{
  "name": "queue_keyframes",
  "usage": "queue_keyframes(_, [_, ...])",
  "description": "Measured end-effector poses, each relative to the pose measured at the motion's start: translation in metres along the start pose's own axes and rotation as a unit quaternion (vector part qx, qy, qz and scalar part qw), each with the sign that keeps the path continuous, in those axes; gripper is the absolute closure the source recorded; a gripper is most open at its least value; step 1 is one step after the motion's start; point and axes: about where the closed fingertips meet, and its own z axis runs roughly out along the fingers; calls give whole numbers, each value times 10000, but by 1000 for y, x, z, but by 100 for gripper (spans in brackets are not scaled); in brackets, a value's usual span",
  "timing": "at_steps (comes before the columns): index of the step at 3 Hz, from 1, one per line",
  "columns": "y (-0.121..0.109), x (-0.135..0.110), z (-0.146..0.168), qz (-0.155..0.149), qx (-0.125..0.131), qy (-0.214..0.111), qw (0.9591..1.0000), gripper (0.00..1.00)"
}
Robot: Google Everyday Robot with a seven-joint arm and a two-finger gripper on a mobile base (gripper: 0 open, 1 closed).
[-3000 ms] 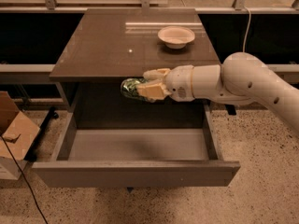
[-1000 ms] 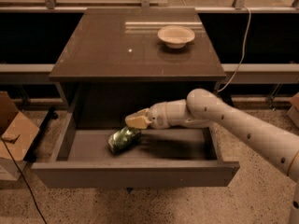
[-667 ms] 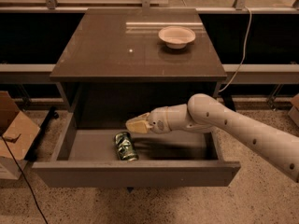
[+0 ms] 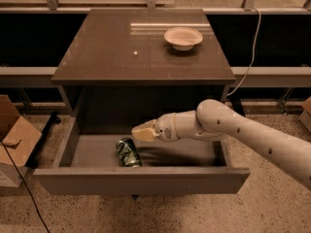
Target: Place green can into top drawer
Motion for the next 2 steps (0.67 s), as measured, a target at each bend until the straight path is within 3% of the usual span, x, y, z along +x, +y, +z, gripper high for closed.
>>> queue_keyframes(2, [3, 0, 4, -7, -38, 11, 10000, 6])
